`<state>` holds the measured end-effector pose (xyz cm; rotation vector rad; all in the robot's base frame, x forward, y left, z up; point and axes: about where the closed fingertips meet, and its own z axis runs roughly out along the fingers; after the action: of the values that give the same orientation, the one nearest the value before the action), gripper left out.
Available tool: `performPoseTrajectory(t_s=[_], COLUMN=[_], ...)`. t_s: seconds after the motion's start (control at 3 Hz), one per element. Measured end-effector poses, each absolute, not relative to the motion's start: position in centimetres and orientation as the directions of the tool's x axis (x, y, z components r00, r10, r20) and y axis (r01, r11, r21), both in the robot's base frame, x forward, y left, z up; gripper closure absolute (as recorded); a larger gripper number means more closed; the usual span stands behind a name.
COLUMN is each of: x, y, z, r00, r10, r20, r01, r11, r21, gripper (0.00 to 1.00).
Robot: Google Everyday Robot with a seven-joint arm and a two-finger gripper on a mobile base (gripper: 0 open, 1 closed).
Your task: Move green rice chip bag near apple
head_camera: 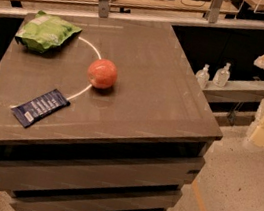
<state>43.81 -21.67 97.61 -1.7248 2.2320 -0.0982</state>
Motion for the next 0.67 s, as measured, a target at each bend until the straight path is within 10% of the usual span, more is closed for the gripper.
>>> performPoseTrajectory(t_s=[0.67], x=[46.9], y=[-18.9], z=[98.3], r00=[-0.158], r10=[-0.957], r20=[-0.244], r01=[-0.936], r11=[0.224], r21=[-0.273], gripper=[0.00])
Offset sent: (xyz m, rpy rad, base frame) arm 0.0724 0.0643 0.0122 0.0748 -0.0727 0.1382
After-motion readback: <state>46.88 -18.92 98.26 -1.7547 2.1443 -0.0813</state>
